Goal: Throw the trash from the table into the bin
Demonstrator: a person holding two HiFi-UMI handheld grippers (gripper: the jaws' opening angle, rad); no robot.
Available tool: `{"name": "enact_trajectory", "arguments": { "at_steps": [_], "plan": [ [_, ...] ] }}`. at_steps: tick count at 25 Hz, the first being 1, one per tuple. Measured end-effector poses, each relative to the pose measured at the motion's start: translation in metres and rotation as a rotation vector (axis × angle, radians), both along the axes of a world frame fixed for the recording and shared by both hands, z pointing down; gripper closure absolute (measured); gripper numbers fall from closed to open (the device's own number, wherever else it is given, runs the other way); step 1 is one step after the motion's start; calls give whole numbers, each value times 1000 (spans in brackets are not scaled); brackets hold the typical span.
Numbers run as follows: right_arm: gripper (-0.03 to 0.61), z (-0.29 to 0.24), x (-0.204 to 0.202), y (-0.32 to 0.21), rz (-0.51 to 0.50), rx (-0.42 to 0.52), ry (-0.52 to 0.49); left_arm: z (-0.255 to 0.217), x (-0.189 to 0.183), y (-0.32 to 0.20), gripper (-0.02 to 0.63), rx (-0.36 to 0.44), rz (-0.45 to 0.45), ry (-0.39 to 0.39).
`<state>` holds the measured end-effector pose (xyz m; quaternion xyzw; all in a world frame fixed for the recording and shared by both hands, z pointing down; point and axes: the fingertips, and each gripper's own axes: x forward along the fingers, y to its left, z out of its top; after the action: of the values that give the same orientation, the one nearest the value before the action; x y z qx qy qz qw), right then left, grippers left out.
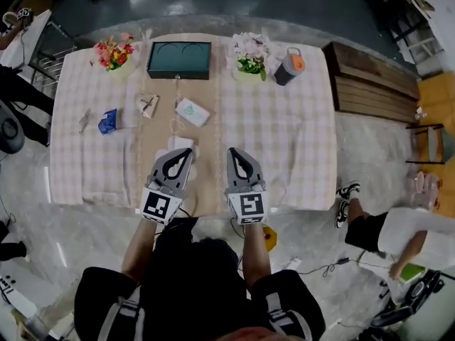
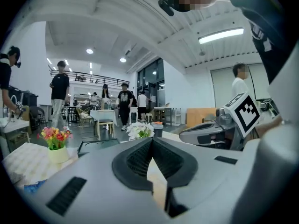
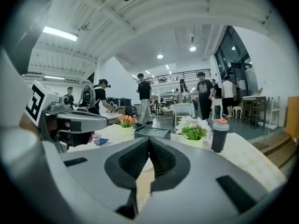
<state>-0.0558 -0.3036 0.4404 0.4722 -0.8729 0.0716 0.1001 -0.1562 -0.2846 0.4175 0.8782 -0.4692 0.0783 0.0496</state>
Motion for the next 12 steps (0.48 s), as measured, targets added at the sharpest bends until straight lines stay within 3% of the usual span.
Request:
{"name": "enact_trajectory", "arguments": {
  "at_steps": [5,12],
  "plan": [
    [572,25,-46,-25,-88,-37,16,25,-42,-15,611,-58,-87,-1],
    [572,72,-76,-55,-126,-106,55,62,-68,-39,611,-123,-119,7]
  ]
}}
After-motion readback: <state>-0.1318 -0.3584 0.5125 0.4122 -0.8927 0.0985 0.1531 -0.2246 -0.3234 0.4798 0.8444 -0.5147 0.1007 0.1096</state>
